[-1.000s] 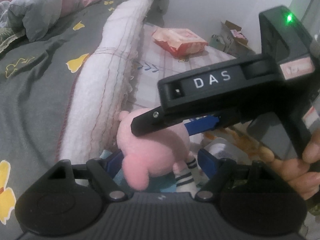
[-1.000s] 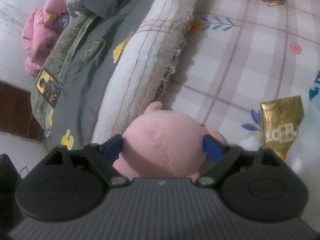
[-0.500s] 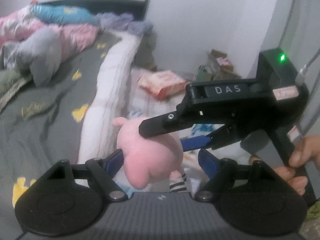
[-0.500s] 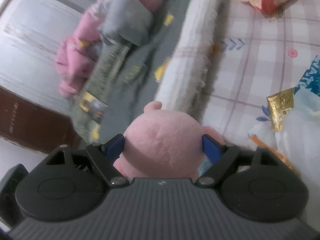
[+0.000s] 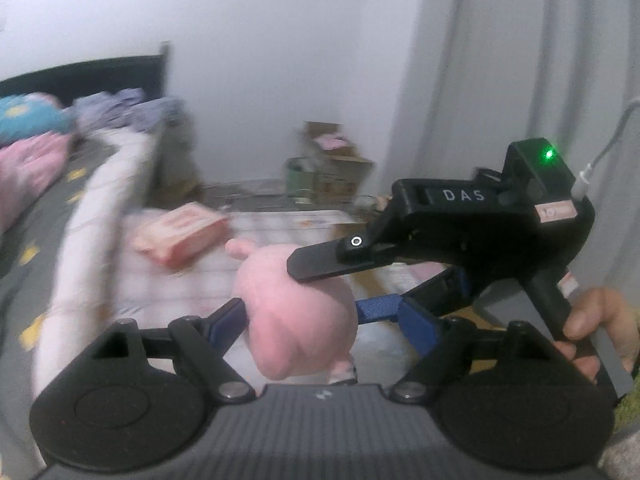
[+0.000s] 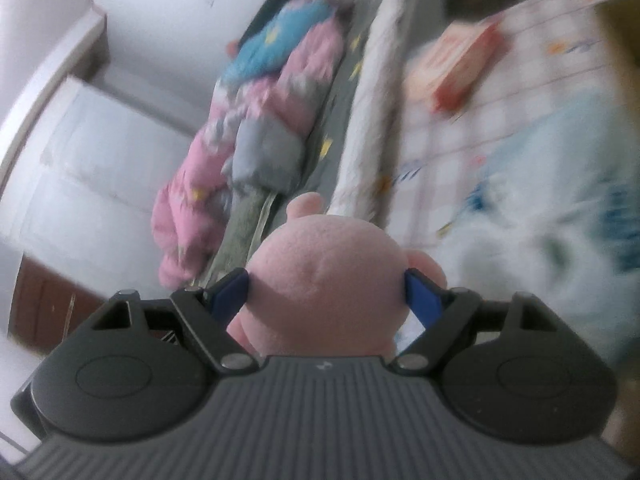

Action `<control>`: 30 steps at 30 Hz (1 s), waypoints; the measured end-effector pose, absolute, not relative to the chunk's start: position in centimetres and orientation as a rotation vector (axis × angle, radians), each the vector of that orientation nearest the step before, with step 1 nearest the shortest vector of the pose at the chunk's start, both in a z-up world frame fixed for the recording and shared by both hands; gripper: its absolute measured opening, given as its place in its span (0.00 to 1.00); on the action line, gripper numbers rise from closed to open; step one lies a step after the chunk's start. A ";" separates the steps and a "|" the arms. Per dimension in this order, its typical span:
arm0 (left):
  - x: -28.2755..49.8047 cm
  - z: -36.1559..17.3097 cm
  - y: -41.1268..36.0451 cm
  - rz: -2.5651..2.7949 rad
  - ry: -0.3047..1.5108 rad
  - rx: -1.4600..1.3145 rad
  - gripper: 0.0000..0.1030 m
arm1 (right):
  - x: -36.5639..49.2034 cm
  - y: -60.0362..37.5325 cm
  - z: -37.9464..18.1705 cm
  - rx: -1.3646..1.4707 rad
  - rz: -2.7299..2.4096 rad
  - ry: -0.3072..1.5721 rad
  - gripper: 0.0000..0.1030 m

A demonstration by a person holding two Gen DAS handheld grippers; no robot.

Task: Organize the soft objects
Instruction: 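Carry the pink pig plush into the cardboard box and release it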

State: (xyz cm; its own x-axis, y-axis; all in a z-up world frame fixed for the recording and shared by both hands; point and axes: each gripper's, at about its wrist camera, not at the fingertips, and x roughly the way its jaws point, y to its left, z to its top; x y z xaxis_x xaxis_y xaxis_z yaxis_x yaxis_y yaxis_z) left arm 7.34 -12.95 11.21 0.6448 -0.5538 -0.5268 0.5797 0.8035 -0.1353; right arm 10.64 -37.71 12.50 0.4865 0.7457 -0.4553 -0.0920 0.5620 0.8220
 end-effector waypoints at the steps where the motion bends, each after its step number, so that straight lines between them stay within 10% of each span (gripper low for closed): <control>1: 7.4 11.2 -14.4 -0.673 0.581 0.060 0.81 | 10.1 -39.2 12.4 0.841 0.568 0.915 0.81; 30: 15.7 -1.9 -38.9 -0.920 0.967 0.201 0.79 | 9.5 -65.4 -3.1 1.133 0.099 1.009 0.83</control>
State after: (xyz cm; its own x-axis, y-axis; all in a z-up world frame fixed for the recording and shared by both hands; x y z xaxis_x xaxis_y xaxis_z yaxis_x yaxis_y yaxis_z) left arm 15.73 -38.89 -1.90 0.2370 -0.5815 -0.7783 0.7483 0.6202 -0.2355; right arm 9.48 -65.43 -3.06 0.5776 0.5348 -0.6168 0.4044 0.4689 0.7853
